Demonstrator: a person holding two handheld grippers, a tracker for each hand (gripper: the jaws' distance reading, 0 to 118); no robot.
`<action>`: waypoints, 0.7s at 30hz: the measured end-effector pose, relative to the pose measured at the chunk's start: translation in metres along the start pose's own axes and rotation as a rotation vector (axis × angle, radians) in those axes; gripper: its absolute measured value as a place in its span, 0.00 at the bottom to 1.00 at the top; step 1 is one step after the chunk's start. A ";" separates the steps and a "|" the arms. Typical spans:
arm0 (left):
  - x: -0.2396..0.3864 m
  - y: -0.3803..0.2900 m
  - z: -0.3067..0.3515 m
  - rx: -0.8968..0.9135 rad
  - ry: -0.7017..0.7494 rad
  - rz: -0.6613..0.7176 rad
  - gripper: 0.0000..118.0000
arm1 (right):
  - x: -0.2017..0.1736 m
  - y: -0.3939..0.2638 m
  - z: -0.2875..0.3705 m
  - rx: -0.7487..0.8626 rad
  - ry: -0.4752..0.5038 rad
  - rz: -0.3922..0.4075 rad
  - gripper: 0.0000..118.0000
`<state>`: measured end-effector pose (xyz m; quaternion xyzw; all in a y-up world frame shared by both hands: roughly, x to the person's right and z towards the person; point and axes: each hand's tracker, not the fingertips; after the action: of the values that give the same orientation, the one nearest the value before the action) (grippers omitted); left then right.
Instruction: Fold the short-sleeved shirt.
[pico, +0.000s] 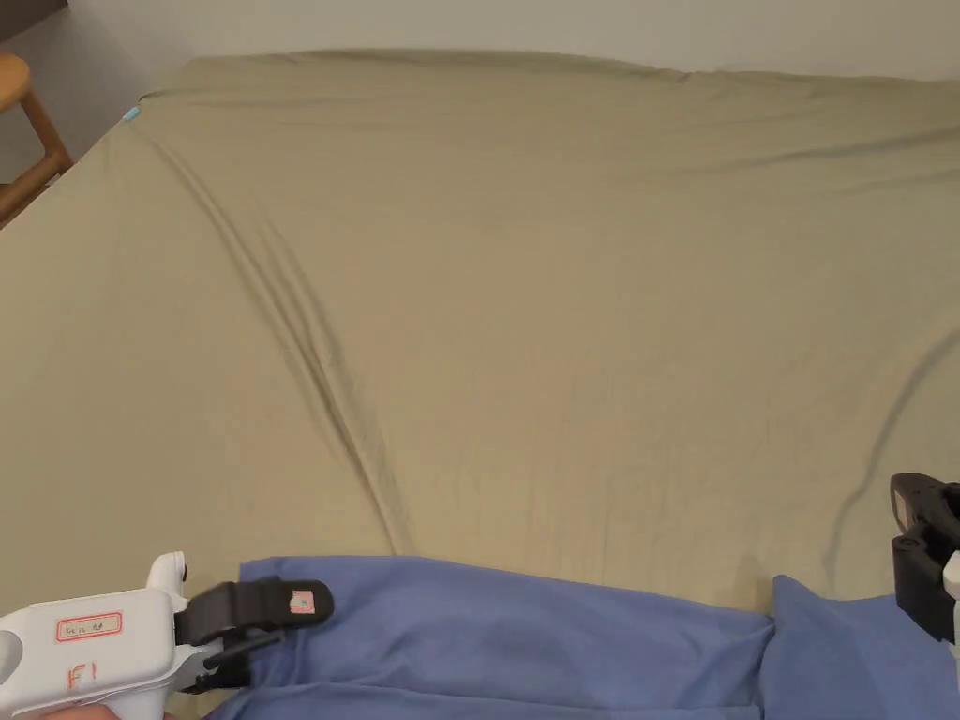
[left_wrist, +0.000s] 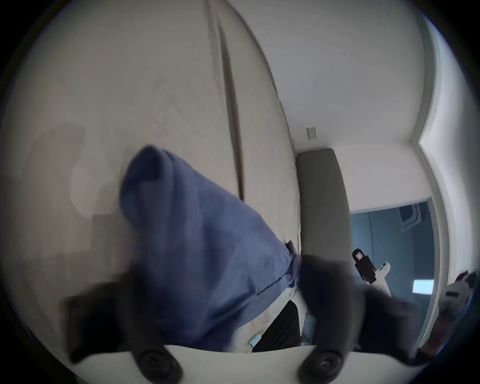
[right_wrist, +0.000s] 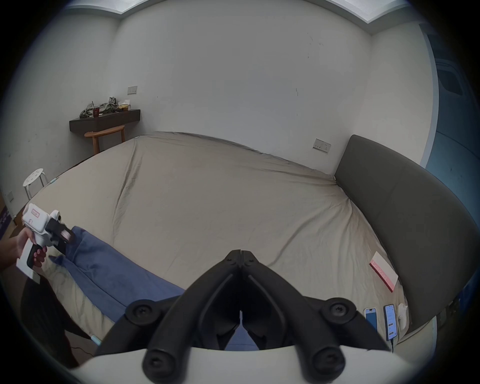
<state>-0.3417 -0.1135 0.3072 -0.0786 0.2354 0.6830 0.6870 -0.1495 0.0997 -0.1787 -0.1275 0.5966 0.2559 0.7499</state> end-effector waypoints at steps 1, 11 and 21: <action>0.000 -0.004 -0.007 0.008 0.102 -0.028 0.07 | 0.000 0.000 0.000 -0.001 -0.001 -0.001 0.00; 0.014 -0.007 -0.010 0.055 0.225 -0.125 0.07 | 0.006 0.007 0.019 0.016 -0.014 0.021 0.00; 0.006 0.005 0.027 0.114 0.297 -0.194 0.07 | 0.014 0.008 0.027 0.032 -0.040 0.011 0.00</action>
<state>-0.3413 -0.0960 0.3290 -0.1617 0.3638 0.5799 0.7108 -0.1285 0.1229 -0.1848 -0.1070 0.5861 0.2526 0.7624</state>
